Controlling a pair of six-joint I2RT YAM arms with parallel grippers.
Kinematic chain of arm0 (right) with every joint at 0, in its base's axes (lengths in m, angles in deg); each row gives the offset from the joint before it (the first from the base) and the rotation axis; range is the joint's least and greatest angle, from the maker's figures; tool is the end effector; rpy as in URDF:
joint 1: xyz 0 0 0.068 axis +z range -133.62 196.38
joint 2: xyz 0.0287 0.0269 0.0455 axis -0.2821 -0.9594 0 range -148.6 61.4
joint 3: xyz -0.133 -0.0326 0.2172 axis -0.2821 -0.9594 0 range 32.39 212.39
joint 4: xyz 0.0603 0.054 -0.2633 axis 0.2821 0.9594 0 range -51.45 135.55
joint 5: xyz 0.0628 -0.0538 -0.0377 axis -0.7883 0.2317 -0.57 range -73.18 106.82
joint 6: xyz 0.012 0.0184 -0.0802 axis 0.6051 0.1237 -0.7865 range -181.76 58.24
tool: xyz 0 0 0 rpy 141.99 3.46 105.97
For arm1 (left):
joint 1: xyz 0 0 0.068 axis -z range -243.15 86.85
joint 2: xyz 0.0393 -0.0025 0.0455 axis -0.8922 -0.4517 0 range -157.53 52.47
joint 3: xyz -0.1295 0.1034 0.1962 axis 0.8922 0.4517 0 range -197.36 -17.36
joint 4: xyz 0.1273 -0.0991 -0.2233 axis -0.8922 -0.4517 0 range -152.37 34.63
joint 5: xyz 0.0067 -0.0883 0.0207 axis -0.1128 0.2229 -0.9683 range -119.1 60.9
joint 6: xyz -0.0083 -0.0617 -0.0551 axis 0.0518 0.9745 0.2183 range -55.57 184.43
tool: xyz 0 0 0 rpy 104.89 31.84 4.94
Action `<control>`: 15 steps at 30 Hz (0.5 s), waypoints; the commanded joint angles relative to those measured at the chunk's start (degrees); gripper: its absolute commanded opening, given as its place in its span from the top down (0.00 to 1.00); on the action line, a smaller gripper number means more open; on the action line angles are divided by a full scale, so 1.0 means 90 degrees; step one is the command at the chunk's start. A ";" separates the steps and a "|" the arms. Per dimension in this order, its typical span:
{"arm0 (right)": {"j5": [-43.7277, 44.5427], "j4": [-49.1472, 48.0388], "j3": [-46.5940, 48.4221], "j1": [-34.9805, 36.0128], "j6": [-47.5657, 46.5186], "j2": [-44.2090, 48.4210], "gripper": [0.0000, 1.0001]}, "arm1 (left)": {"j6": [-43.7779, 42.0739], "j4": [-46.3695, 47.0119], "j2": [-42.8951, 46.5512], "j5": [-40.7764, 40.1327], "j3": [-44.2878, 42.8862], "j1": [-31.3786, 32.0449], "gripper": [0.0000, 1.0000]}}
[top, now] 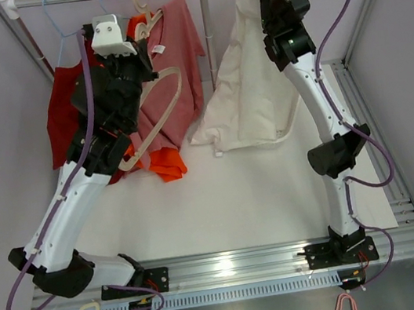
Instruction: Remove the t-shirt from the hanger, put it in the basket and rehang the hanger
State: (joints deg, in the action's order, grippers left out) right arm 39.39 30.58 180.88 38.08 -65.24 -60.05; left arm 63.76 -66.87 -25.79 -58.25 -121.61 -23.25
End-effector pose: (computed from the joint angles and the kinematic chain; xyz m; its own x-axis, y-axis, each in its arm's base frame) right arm 0.4459 0.1475 0.5769 0.5350 0.1523 -0.8310 -0.0167 0.9853 0.1699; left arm 0.2606 -0.1717 0.5579 0.1942 -0.1491 -0.9696 0.1962 0.9743 -0.1105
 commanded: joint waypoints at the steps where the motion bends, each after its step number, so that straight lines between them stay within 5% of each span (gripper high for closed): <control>1: -0.0009 -0.0844 -0.0274 -0.0027 0.0124 0.0446 1.00 | -0.0043 0.0643 -0.0025 0.0541 -0.0067 -0.0214 0.99; 8: -0.0270 0.1565 -0.1955 -0.0583 0.1740 0.0381 1.00 | 0.0199 0.1219 -0.0366 0.1352 0.0011 -0.0633 0.99; 13: -0.1672 0.4201 -0.1754 -0.1179 0.3032 -0.0849 1.00 | 0.0211 0.1591 -0.0923 0.1851 -0.0496 -0.0791 0.99; 15: -0.2406 0.5312 -0.1199 -0.1453 0.3248 -0.1637 0.92 | 0.0124 0.1688 -0.1244 0.1900 -0.0827 -0.0801 0.99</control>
State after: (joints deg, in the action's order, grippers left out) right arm 28.74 56.98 165.86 27.93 -44.48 -66.06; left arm 64.51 -56.80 -34.29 -45.18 -124.19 -29.98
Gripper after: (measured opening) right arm 0.057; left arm 0.074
